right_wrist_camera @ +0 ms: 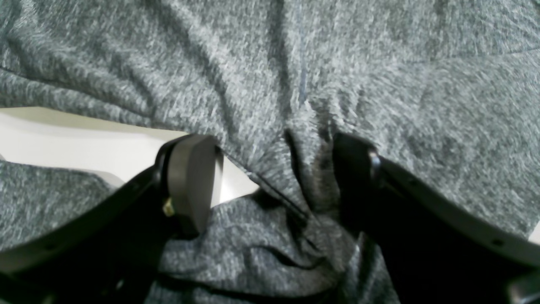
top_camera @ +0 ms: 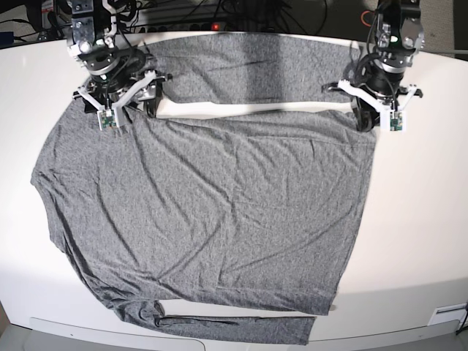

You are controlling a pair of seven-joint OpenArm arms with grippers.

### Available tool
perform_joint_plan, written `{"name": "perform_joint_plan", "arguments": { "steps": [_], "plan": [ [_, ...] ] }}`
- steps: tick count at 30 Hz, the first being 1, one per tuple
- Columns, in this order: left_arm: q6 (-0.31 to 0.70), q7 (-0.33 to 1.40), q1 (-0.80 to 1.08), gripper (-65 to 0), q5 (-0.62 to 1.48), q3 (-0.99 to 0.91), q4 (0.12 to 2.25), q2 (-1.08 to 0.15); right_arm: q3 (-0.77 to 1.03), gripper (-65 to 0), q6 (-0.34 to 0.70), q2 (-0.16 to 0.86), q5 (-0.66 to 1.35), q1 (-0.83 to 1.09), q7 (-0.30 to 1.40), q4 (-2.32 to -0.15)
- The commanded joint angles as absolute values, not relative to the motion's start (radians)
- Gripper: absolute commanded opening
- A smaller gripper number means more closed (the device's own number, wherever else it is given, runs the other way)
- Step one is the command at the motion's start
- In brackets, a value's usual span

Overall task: Fold the T-shirt properly
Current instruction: 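Grasp the hem corners with both grippers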

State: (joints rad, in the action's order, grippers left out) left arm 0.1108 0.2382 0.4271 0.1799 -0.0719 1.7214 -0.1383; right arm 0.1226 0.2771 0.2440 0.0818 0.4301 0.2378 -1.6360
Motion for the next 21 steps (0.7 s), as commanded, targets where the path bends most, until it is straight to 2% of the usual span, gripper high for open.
{"name": "perform_joint_plan", "arguments": {
  "steps": [1, 12, 15, 16, 21],
  "plan": [
    [0.112, 0.208, 0.427, -65.0, 0.184, -0.076, 1.741, -0.144, 0.125, -25.9, 0.276, 0.252, 0.079, 0.429, 0.228, -1.647],
    [0.112, 0.208, 0.427, -65.0, 0.183, -0.076, 1.741, -0.144, 0.125, -52.8, 0.276, 0.252, 0.080, 0.430, 0.229, -1.647],
    [0.112, 0.208, 0.427, -65.0, 0.184, -0.076, 1.741, -0.144, 0.125, -63.2, 0.276, 0.252, 0.080, 0.430, 0.228, -1.647],
    [0.112, 0.208, 0.427, -65.0, 0.183, -0.076, 1.741, -0.144, 0.125, -65.0, 0.276, 0.252, 0.080, 0.430, 0.228, -1.647],
    [0.112, 0.208, 0.427, -65.0, 0.183, -0.076, 1.741, -0.145, 0.125, -65.0, 0.276, 0.252, 0.080, 0.430, 0.230, -1.647]
  ]
}}
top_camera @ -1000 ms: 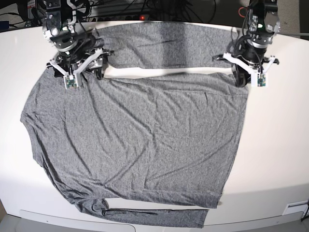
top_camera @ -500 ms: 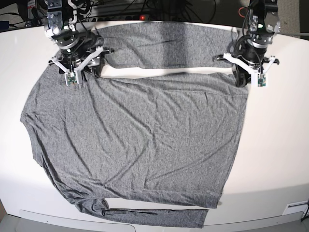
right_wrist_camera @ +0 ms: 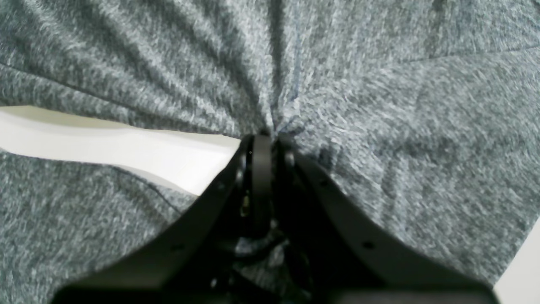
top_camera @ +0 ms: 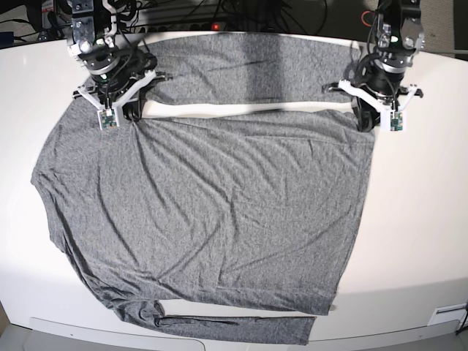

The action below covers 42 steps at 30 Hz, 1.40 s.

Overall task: Fold the T-shirt properly
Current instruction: 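Grasp the hem corners with both grippers, then lift the hem with both grippers and fold it toward the collar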

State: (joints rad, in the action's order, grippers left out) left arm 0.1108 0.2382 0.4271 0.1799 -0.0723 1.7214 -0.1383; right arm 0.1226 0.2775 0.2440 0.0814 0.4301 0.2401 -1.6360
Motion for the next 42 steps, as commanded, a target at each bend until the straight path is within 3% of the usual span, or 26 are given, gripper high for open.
{"name": "perform_joint_plan", "arguments": {
  "steps": [1, 17, 30, 42],
  "plan": [
    [0.112, 0.208, 0.427, -65.0, 0.183, -0.076, 1.741, -0.144, 0.125, -65.0, 0.276, 0.252, 0.080, 0.430, 0.233, -1.647],
    [0.112, 0.208, 0.426, -65.0, 0.183, -0.076, 1.847, -0.145, 0.135, -65.0, 0.273, 0.252, 0.079, 0.429, 0.361, -1.839],
    [0.112, 0.231, 0.329, -65.0, 0.181, -0.077, 1.853, -0.150, 0.333, -65.0, 0.273, 0.253, 0.110, 0.384, 0.373, -1.840],
    [0.112, 0.209, 0.308, -65.0, 0.183, -0.077, 1.852, -0.150, 0.271, -65.0, 0.281, 0.258, 0.168, 0.305, 0.413, -1.840]
  ]
}}
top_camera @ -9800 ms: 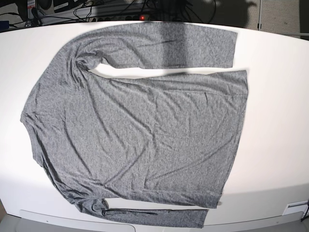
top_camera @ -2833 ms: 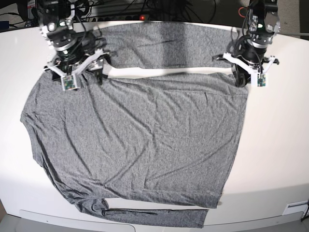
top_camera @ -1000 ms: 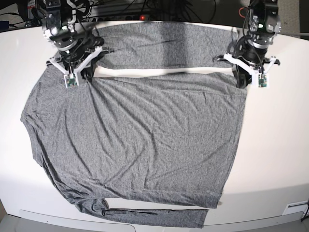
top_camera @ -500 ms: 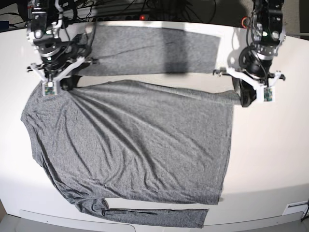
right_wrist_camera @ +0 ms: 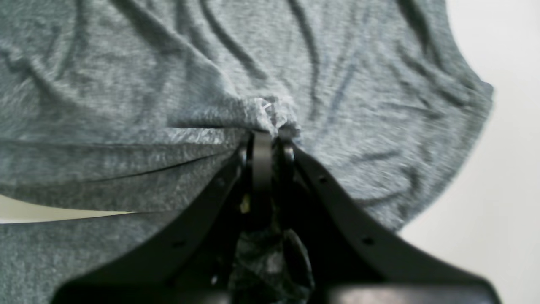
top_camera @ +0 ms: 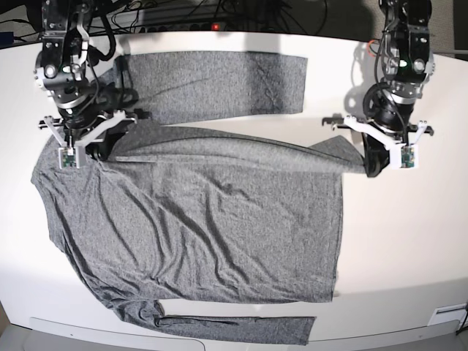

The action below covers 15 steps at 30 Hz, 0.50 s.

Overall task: Fold the T-shirt properly
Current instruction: 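Lift the hem with both grippers and fold it toward the collar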

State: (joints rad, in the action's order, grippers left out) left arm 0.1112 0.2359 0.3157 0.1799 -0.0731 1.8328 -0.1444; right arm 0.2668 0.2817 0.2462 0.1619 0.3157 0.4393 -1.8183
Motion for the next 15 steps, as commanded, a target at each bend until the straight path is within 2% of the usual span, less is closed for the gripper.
{"name": "perform_joint_plan", "arguments": {
  "steps": [1, 15],
  "plan": [
    [0.112, 0.208, 0.302, -65.0, 0.183, -0.077, 1.852, -0.150, 0.268, -65.0, 0.281, 0.258, 0.168, 0.299, 0.413, -1.839],
    [0.112, 0.215, 0.162, -65.0, 0.183, -0.077, 1.710, -0.150, 0.255, -65.0, 0.281, 0.258, 0.168, 0.155, 0.430, -1.795]
  ]
}}
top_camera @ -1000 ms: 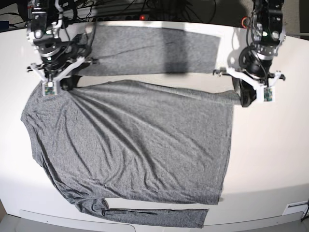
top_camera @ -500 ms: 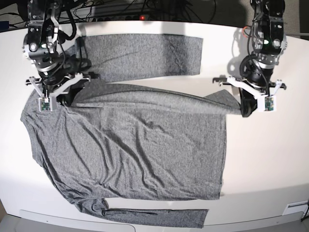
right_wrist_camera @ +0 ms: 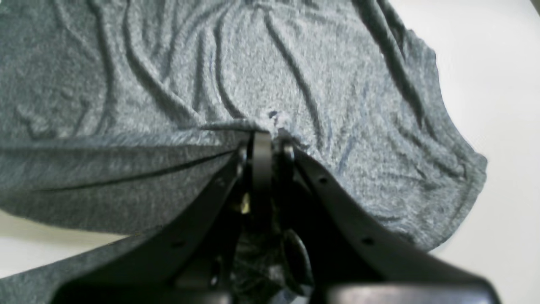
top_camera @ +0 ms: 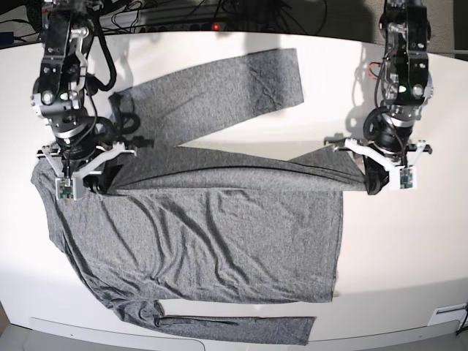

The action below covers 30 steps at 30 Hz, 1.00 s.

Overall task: Fold the T-shirt properly
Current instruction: 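Lift the hem with both grippers and fold it toward the collar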

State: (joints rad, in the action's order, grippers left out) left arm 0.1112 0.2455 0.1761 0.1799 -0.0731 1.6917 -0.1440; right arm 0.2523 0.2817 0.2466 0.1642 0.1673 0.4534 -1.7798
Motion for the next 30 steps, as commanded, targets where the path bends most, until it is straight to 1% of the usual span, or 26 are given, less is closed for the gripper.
{"name": "perform_joint_plan", "arguments": {
  "steps": [1, 8, 13, 16, 18, 23, 26, 30],
  "plan": [
    [0.112, 0.215, 0.154, -65.0, 0.183, -0.076, 1.699, -0.150, 0.255, -65.0, 0.281, 0.258, 0.168, 0.141, 0.430, -1.771],
    [0.113, 0.216, 0.099, -65.0, 0.184, -0.076, 1.675, -0.150, 0.255, -65.0, 0.281, 0.257, 0.169, 0.007, 0.427, -1.586],
    [0.113, 0.216, 0.056, -65.0, 0.199, -0.076, 1.593, -0.150, 0.253, -65.0, 0.281, 0.257, 0.168, -0.068, 0.423, -1.485],
    [0.153, 0.212, 0.034, -65.0, 0.256, -0.076, 1.537, -0.149, 0.253, -65.0, 0.281, 0.257, 0.168, -0.104, 0.417, -1.431],
    [0.183, 0.207, 0.015, -65.0, 0.267, -0.076, 1.505, -0.141, 0.253, -65.0, 0.281, 0.257, 0.168, -0.118, 0.405, -1.404],
    [0.192, 0.207, -0.048, -65.0, 0.266, -0.076, 1.422, -0.115, 0.248, -65.0, 0.282, 0.257, 0.168, -0.138, 0.377, -1.365],
    [0.230, 0.208, -0.085, -65.0, 0.267, -0.072, 1.376, -0.110, 0.219, -65.0, 0.284, 0.258, 0.153, -0.139, 0.366, -1.362],
    [0.236, 0.208, -0.118, -65.0, 0.262, -0.035, 1.330, -0.111, 0.166, -65.0, 0.284, 0.258, 0.098, -0.155, 0.335, -1.331]
  ]
}}
